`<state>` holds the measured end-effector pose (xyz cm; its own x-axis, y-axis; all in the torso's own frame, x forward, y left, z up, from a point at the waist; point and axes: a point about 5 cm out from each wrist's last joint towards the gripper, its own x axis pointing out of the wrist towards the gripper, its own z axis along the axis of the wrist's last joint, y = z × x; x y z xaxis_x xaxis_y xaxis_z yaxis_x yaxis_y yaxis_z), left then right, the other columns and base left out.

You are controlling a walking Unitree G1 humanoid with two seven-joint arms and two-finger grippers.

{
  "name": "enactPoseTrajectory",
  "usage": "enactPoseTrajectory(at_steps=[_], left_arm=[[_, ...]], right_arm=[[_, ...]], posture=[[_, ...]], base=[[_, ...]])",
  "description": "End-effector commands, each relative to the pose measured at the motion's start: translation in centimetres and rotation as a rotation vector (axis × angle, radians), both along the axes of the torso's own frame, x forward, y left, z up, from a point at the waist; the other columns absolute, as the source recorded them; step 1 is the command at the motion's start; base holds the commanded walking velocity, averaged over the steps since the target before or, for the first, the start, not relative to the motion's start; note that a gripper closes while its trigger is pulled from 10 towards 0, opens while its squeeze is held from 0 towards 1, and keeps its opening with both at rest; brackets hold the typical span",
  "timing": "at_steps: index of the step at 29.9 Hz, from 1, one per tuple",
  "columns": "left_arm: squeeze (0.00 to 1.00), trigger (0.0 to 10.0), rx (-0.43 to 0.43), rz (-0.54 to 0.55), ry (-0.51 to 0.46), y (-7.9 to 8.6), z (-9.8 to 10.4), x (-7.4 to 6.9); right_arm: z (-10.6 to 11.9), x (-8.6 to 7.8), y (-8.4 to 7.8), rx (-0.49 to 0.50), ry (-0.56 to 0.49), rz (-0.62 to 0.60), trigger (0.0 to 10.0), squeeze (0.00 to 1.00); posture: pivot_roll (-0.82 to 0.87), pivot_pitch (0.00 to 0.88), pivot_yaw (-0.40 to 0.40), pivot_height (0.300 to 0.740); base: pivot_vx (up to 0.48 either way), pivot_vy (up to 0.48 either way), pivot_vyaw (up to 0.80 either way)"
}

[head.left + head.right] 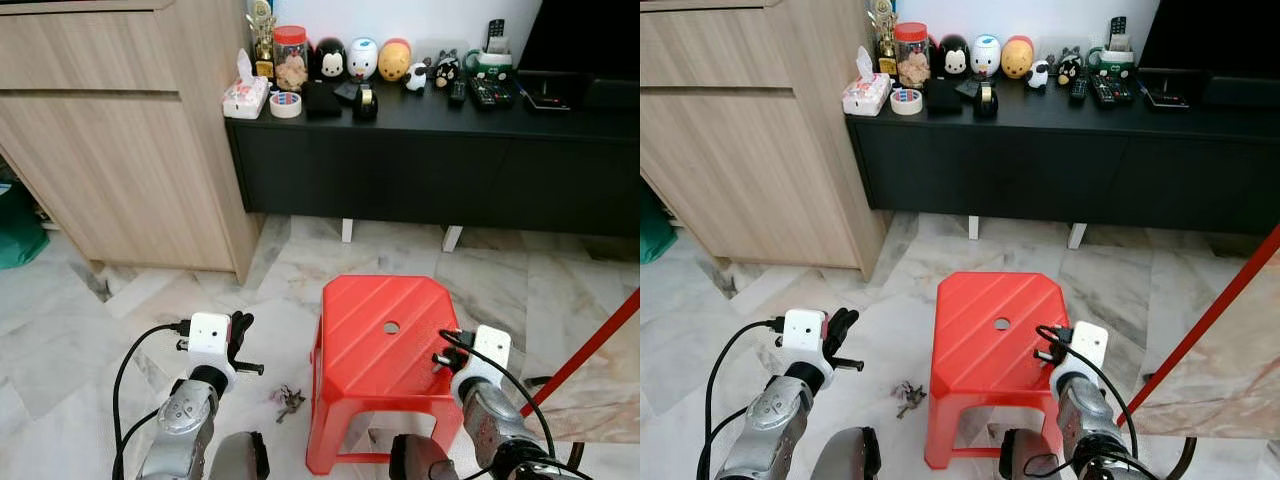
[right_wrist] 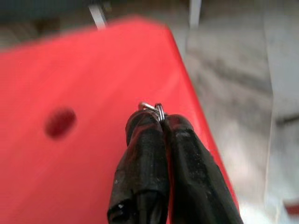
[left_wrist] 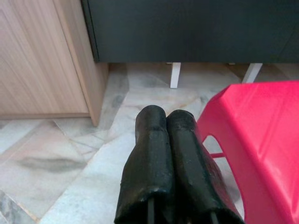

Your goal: Hang keys on a hook

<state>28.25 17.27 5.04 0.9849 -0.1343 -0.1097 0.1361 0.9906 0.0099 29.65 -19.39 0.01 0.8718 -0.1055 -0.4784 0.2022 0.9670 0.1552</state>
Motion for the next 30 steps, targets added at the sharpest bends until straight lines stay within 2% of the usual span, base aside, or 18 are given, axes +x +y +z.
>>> enactPoseTrajectory(at_steps=[1,7,9,13,16,19,21,30], left_arm=[[0.0,10.0,0.014,0.035,0.016,0.7,-0.5,0.0],[0.0,10.0,0.016,0.044,0.035,0.8,-1.0,0.0],[0.0,10.0,0.029,0.041,0.041,0.8,-1.1,0.0],[0.0,10.0,0.036,0.012,0.044,0.3,-1.3,0.3],[0.0,10.0,0.031,0.012,0.038,0.2,-1.2,0.4],[0.0,10.0,0.027,0.011,0.033,0.0,-1.1,0.6],[0.0,10.0,0.027,0.008,0.026,-0.1,-1.1,0.7],[0.0,10.0,0.031,0.013,0.02,0.2,-1.1,0.6]], right_arm=[[1.2,0.8,0.0,-0.053,-0.088,0.039,10.0,0.0],[1.0,-0.2,0.0,-0.128,-0.142,0.124,10.0,0.0],[0.6,-0.5,0.0,-0.132,-0.114,0.139,10.0,0.0],[0.1,-1.1,-1.7,-0.167,-0.061,0.098,10.0,0.0],[0.4,-0.9,-2.0,-0.17,-0.068,0.086,10.0,0.0],[0.8,-0.6,-1.8,-0.164,-0.085,0.1,10.0,0.0],[1.0,0.0,-0.9,-0.144,-0.08,0.151,10.0,0.0],[1.8,1.0,0.7,-0.102,-0.116,0.196,10.0,0.0]], posture=[[-0.02,0.0,-0.023,0.601],[-0.04,0.0,-0.019,0.601],[-0.04,0.0,-0.017,0.601],[-0.06,0.0,-0.01,0.601],[-0.06,0.0,-0.01,0.601],[-0.06,0.0,-0.013,0.615],[-0.06,0.0,-0.015,0.635],[-0.05,0.0,-0.017,0.695]], base=[[0.0,0.0,0.0],[0.0,0.0,0.0],[0.0,0.0,0.0],[0.0,0.0,0.0],[0.0,0.0,0.0],[0.0,0.0,0.0],[0.0,0.0,0.0],[0.0,0.0,0.0]])
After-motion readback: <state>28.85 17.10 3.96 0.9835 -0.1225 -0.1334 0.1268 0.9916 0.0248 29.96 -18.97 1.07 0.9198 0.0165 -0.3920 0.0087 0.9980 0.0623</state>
